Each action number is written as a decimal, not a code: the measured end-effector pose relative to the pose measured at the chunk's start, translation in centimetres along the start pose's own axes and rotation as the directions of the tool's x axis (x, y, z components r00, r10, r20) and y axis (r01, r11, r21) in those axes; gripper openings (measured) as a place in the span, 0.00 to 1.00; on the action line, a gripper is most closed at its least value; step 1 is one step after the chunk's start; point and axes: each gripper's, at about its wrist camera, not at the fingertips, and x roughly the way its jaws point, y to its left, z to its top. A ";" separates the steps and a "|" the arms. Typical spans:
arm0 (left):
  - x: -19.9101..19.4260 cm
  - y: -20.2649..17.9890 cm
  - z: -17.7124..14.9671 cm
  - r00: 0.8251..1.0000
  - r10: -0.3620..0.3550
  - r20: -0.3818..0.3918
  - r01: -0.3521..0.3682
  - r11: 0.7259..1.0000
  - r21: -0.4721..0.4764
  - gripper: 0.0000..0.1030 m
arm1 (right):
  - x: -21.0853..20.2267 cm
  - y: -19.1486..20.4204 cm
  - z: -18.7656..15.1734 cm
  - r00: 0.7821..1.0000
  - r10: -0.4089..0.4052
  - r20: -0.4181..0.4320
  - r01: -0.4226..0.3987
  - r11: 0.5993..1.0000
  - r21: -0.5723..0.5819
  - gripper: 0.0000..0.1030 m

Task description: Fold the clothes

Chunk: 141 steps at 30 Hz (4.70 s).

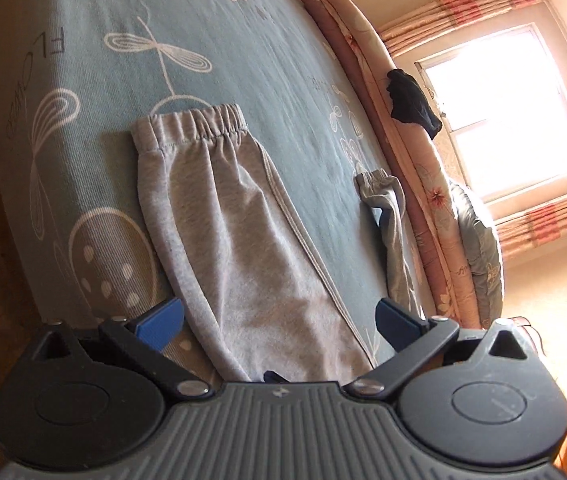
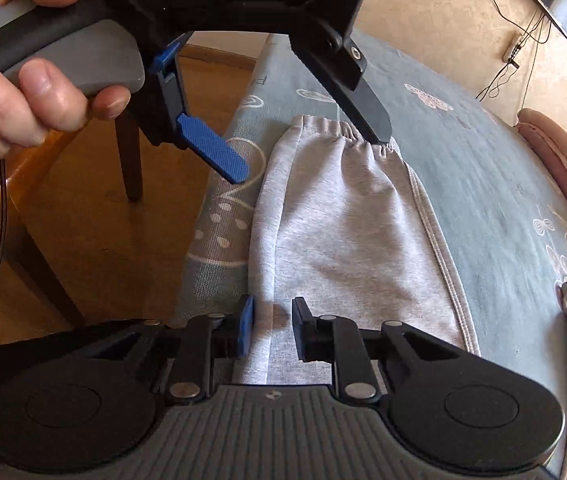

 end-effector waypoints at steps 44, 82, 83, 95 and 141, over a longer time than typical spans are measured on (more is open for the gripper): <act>1.8 1.2 1.9 0.971 0.165 0.171 -0.179 0.982 0.067 0.05 | 1.7 -8.9 -0.8 0.993 0.048 0.111 -0.097 0.862 0.497 0.43; 4.4 -3.9 0.3 0.962 0.219 0.163 -0.269 0.862 0.430 0.57 | 5.0 -13.2 -1.5 0.997 0.014 0.072 -0.056 0.782 0.621 0.22; 4.4 -3.6 0.4 0.961 0.224 0.164 -0.273 0.864 0.423 0.55 | 5.2 -13.2 -1.2 0.997 0.001 0.071 -0.044 0.797 0.603 0.22; 1.7 -4.5 0.2 0.961 0.229 0.157 -0.277 0.837 0.472 0.71 | -1.1 -13.0 -3.8 0.999 0.011 0.053 -0.042 0.774 0.632 0.38; 7.6 -13.4 -13.2 0.965 0.246 -0.097 -0.027 0.455 0.890 0.87 | -16.2 -2.0 -22.4 0.904 -0.353 -0.240 0.383 0.424 0.821 0.75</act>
